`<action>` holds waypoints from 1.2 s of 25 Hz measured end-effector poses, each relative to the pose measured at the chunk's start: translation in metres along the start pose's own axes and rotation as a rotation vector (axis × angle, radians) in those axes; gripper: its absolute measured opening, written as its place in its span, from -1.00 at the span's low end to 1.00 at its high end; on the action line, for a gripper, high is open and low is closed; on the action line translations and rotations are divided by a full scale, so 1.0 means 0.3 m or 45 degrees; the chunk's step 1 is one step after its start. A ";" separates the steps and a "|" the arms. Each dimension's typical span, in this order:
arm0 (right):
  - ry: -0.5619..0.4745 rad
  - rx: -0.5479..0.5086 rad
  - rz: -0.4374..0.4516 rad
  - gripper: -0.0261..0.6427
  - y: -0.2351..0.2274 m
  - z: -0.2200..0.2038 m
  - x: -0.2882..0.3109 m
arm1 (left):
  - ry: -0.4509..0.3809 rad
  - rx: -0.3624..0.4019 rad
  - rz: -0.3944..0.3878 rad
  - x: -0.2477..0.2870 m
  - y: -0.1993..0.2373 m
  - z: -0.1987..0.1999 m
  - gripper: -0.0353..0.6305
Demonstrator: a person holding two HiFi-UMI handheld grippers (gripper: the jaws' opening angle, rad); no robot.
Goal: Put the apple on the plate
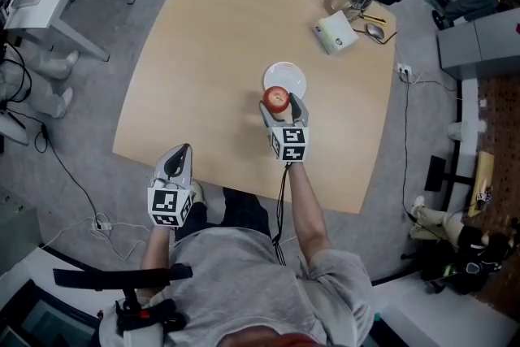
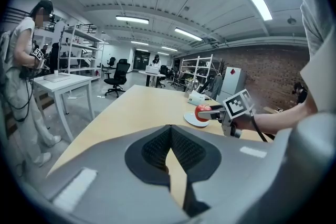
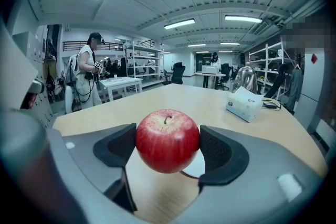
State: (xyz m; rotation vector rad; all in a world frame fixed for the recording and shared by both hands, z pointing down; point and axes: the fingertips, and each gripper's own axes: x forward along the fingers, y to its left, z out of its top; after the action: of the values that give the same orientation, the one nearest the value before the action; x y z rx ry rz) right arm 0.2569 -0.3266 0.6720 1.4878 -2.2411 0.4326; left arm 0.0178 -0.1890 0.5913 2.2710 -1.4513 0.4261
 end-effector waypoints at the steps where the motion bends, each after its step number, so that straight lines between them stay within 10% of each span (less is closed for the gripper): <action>1: 0.002 0.003 -0.006 0.22 -0.021 0.001 0.004 | 0.002 0.002 -0.006 0.017 -0.009 0.008 -0.83; 30: 0.009 0.044 -0.030 0.22 -0.041 -0.008 0.038 | 0.037 0.031 -0.012 0.015 -0.009 0.031 -0.83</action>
State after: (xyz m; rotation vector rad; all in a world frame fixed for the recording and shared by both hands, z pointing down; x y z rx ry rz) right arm 0.2647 -0.3392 0.6800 1.5261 -2.2186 0.4707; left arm 0.0225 -0.1960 0.5849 2.2800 -1.4275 0.4744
